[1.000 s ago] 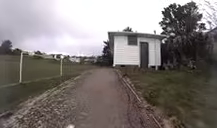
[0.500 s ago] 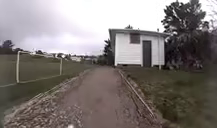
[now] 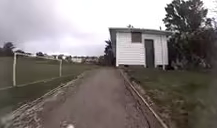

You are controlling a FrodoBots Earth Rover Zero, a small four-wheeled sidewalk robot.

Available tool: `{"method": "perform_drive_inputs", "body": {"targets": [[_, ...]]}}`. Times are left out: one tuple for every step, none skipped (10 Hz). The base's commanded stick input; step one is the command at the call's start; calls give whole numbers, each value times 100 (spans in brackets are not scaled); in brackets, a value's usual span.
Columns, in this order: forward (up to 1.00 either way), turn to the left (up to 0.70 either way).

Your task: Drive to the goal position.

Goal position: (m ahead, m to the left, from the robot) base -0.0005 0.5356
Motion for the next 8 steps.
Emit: {"method": "perform_drive_inputs", "body": {"targets": [[85,0],[85,0],[85,0],[85,0],[85,0],[85,0],[85,0],[85,0]]}}
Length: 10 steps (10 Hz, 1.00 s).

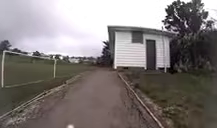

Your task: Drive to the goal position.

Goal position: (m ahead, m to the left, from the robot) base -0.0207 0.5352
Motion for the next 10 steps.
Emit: {"method": "perform_drive_inputs", "body": {"targets": [[85,0],[85,0],[85,0],[85,0],[85,0],[85,0],[85,0],[85,0],[85,0],[85,0]]}}
